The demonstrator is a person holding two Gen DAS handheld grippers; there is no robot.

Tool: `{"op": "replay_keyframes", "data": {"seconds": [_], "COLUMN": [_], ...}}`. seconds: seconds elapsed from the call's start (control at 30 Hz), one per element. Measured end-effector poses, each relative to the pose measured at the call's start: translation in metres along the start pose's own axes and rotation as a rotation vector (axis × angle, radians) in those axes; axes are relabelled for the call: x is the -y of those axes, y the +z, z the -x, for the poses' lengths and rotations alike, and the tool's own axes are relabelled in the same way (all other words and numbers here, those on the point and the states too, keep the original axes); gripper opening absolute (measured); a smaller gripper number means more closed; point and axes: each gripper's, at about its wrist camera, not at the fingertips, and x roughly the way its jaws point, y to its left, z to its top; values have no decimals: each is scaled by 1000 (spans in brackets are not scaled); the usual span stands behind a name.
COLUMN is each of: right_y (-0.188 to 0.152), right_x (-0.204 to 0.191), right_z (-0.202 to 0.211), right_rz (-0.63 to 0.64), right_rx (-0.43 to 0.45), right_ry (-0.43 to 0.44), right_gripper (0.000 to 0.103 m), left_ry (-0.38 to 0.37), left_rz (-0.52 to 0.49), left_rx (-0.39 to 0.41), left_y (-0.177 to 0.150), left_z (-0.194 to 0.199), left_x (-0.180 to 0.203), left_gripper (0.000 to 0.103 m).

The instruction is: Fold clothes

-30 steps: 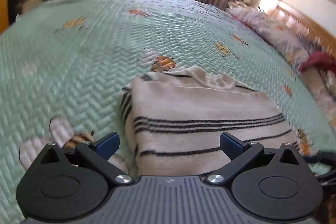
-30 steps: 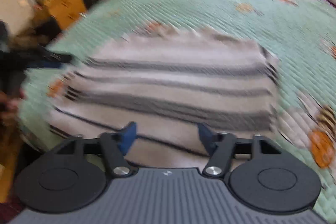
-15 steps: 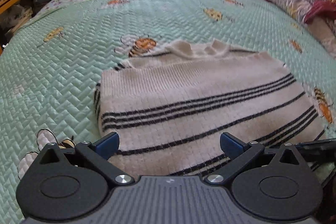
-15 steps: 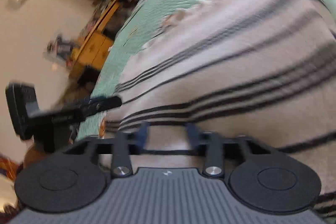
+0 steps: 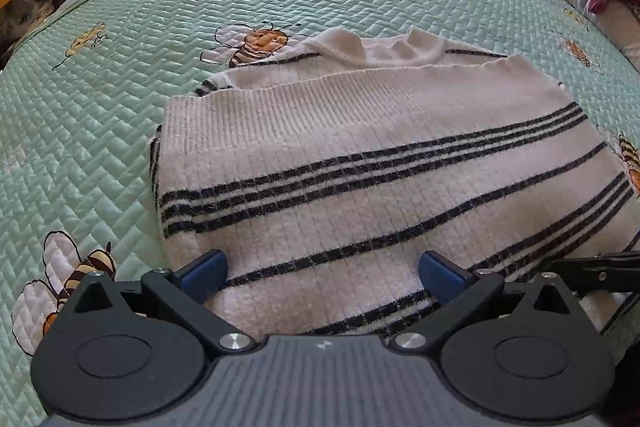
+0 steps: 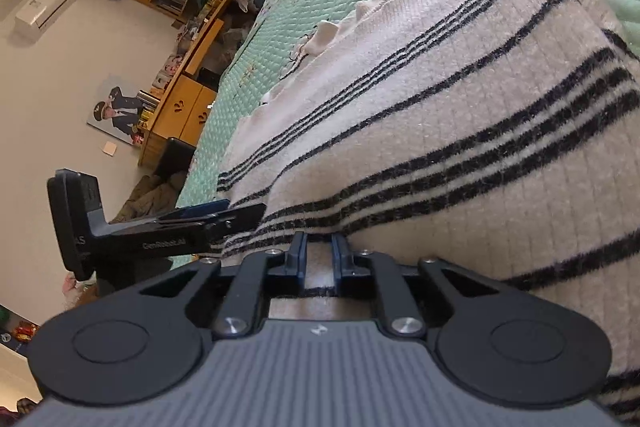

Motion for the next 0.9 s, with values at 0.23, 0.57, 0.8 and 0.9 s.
{"op": "replay_keyframes", "data": {"seconds": [0.23, 0.57, 0.8, 0.9], "right_y": [5, 3, -30, -75], "right_x": [-11, -27, -133, -182], "right_z": [9, 8, 0, -11], "right_rz": [-10, 176, 688, 1041], "right_rx": [42, 84, 85, 150], "right_ry": [43, -94, -305, -381], "right_gripper": [38, 81, 83, 91], "left_ry": [1, -50, -342, -379], "left_rz": [-6, 31, 305, 415], "left_rx": [-5, 13, 253, 354], "left_y": [0, 1, -8, -17], "left_z": [-5, -6, 53, 75], "left_x": [0, -9, -80, -123], "left_gripper": [102, 102, 100, 102]}}
